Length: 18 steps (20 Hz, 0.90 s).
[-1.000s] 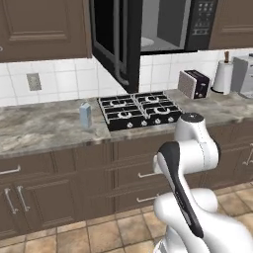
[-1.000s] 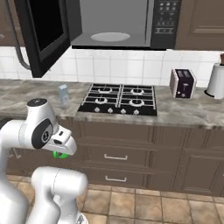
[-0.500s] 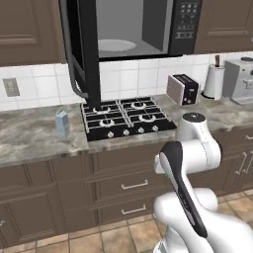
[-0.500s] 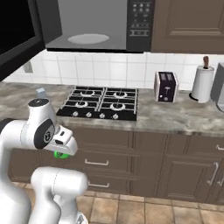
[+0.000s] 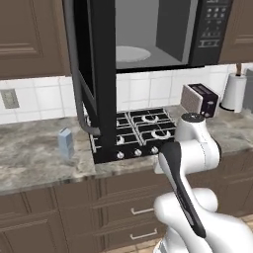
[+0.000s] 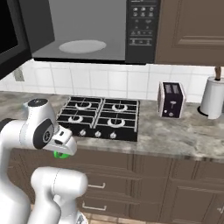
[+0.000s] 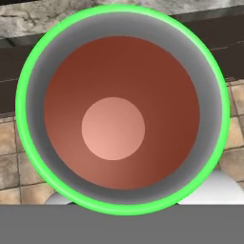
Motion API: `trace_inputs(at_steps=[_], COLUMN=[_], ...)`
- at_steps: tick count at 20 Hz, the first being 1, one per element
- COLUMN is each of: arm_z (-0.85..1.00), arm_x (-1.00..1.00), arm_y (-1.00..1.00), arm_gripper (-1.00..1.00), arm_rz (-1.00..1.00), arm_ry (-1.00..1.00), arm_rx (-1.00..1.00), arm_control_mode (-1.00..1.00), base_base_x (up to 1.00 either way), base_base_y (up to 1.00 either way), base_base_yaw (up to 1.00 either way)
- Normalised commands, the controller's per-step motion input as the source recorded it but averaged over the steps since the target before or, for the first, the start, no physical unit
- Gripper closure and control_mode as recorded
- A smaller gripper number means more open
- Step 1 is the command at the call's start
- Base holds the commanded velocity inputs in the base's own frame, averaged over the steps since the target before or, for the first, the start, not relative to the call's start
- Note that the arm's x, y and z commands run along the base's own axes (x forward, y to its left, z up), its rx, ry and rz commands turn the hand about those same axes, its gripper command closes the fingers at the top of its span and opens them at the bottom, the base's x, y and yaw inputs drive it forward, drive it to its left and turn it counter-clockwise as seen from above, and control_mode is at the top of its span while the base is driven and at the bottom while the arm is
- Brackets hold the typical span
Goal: Place the microwavable item in the microwave. Then, close the microwave door and press the start button.
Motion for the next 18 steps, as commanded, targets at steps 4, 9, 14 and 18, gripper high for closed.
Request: trace_inputs(at_steps=[4, 9, 14, 18], arm_z=[0.00, 0.00, 0.00, 0.00], arm_x=[0.00, 0.00, 0.00, 0.00], arm_y=[0.00, 0.00, 0.00, 0.00], arm_gripper=[1.00, 1.00, 1.00, 1.00], arm_rz=[0.00, 0.00, 0.00, 0.00], arm_ry=[0.00, 0.00, 0.00, 0.00], arm_rx=[0.00, 0.00, 0.00, 0.00], arm_control_mode=[1.00, 1.00, 1.00, 1.00], base_base_x=[0.64, 0.44, 0.41, 0.38], base_base_y=[-0.01, -0.08, -0.16, -0.13], base_base_yaw=[0.08, 0.10, 0.10, 0.06])
